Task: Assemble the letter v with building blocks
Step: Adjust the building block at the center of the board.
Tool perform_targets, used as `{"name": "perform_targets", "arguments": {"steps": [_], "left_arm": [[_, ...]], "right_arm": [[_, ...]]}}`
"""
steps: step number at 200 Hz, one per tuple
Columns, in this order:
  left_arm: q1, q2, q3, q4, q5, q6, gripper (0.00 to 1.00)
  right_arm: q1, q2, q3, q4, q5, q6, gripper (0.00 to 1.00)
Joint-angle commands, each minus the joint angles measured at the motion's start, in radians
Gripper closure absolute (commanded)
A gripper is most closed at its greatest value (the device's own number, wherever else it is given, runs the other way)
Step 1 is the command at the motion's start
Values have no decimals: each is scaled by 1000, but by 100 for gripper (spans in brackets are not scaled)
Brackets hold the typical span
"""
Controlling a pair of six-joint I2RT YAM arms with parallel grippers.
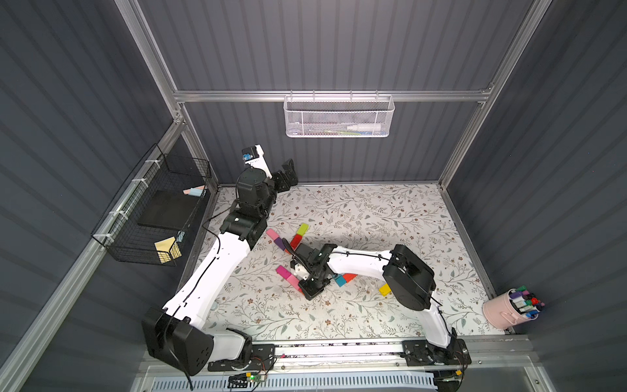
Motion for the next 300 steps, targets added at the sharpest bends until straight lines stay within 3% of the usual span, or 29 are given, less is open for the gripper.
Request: {"name": "perform_targets", "arguments": {"steps": [1,18,43,59,82,119,137,169,185,220,246,263,300], "left_arm": [[9,-11,-7,5,11,22,1],[10,-9,-8,5,12,24,1],[10,-15,-1,18,26,26,1],[10,-11,4,21,37,40,1],[10,23,-1,22,127,56,3],[7,78,-29,53,304,64,2],[-31,96,-54,78,341,47,1],[-246,223,18,30,255,49,0],[-305,281,49,-4,242,52,0],[-308,234,31,19,213,44,0],[-307,231,99,-11,177,84,0],[-307,231,115,-17,173,112,0],[-300,224,104,-7,181,137,0]], "right_arm": [[6,-80,-52,-17,66,11,100],[3,-166,-93,2,129,26,99],[-7,-270,-100,-20,247,33,78],[-47,-323,-115,-25,251,56,60],[-196,-385,-185,-17,184,118,38],[-483,-533,-253,-57,269,154,25],[-605,-613,-252,-77,329,178,2],[-745,-681,-244,-113,374,196,1],[-787,-689,-244,-196,385,228,1],[-784,-703,-357,-356,265,205,1],[-729,-723,-455,-467,349,273,1],[-713,-748,-511,-469,356,304,3],[-700,-706,-592,-416,195,418,12]]}}
